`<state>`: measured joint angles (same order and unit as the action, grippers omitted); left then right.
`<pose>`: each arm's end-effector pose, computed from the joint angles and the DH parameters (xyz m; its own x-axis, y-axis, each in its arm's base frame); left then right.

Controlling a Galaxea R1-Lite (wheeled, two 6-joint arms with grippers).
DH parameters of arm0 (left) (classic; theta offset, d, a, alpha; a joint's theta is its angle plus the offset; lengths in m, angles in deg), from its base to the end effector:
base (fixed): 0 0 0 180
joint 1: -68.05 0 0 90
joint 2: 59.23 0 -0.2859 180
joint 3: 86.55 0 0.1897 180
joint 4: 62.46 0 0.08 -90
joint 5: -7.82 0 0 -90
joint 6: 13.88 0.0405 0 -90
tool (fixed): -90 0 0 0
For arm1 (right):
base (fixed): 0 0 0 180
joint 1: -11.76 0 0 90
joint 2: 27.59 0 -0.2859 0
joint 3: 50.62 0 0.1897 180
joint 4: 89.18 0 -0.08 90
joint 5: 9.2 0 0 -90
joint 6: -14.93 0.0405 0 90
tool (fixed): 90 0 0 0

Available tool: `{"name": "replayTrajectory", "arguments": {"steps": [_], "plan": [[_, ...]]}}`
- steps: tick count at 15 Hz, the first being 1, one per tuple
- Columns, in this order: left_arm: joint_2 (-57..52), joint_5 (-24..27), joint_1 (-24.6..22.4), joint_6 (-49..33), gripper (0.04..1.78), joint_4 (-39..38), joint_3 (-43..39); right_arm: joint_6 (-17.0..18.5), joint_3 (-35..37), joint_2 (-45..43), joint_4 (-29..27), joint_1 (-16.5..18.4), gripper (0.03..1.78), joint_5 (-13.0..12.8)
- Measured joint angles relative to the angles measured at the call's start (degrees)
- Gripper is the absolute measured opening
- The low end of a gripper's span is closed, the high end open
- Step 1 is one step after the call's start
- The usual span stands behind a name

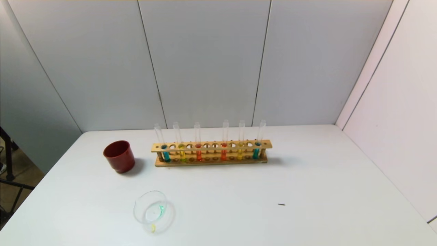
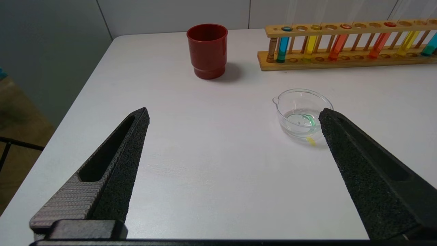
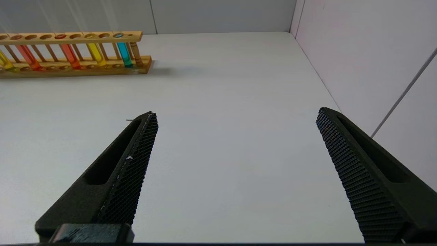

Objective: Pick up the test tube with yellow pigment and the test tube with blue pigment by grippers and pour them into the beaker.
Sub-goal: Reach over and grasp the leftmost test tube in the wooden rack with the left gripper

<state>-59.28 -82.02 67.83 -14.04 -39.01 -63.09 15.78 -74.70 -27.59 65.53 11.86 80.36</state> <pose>0.0086 -0.0001 0.0755 1.0000 0.0010 0.0010 -0.0010 1.0000 -0.0028 0.0078 -0.0003 0.0749 0.9997 -0.0094 -0.0211 0.0097 0.9998 0.0147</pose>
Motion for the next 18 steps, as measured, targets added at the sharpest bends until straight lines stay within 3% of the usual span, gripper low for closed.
{"name": "replayTrajectory", "arguments": {"steps": [18], "plan": [[0.5, 1.5, 0.0, 3.3, 1.75, 1.3, 1.4, 0.0, 0.0, 0.0, 0.0, 0.0, 1.70, 0.0]]}}
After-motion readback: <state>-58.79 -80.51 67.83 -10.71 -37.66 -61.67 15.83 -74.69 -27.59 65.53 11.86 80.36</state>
